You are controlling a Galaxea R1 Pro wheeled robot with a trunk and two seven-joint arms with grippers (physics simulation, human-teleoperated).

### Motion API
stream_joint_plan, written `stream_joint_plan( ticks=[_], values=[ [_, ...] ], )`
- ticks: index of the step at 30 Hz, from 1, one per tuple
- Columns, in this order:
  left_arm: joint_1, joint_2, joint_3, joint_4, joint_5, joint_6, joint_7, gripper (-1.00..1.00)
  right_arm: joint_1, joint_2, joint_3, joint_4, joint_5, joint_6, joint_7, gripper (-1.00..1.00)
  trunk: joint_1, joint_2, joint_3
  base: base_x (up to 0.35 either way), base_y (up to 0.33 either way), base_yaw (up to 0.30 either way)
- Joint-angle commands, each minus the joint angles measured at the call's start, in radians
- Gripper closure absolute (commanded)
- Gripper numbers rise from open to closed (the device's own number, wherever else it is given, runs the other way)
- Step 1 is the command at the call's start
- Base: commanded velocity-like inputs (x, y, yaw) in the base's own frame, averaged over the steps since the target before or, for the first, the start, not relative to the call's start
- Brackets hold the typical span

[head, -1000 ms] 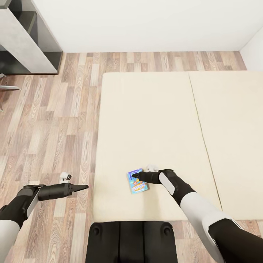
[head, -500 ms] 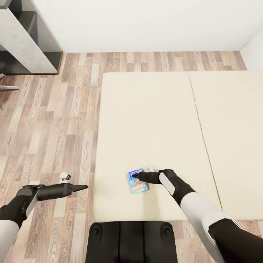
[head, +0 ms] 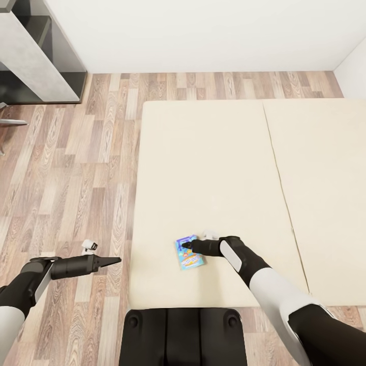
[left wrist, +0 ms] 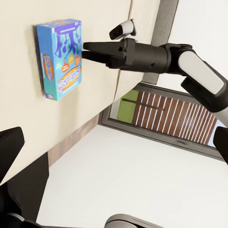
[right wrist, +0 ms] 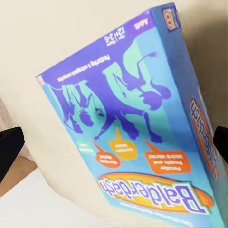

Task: Put all the toys in the child's room - the three board games (two on the bed and one on the table), the two jigsaw puzzles on the table, and the tennis ball on the table - inside the toy box on the table in the child's room.

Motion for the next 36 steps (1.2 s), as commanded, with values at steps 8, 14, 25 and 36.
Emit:
stream_joint_plan(
  ticks=[8, 14, 25, 36],
  values=[
    [0.000, 0.001, 0.000, 0.000, 0.000, 0.011, -0.004, -1.00, 0.000, 0.017, 0.001, 0.010, -0.003, 0.007, 0.004, -1.00, 0.001, -0.002, -0.001, 0.000, 0.000, 0.000],
    [0.000, 0.001, 0.001, 0.000, 0.000, 0.011, -0.004, -1.00, 0.000, 0.038, 0.000, 0.012, -0.006, 0.006, 0.005, -1.00, 0.001, -0.002, -0.001, 0.000, 0.000, 0.000],
    [0.000, 0.001, 0.001, 0.000, 0.001, 0.009, -0.004, -1.00, -0.001, 0.045, -0.001, 0.013, 0.000, -0.001, 0.005, -1.00, 0.001, -0.002, -0.001, 0.000, 0.000, 0.000],
    [0.000, 0.002, 0.000, 0.000, 0.002, 0.009, -0.004, -1.00, 0.000, 0.043, -0.001, 0.012, 0.007, -0.005, 0.003, -1.00, 0.001, -0.002, -0.001, 0.000, 0.000, 0.000]
  ],
)
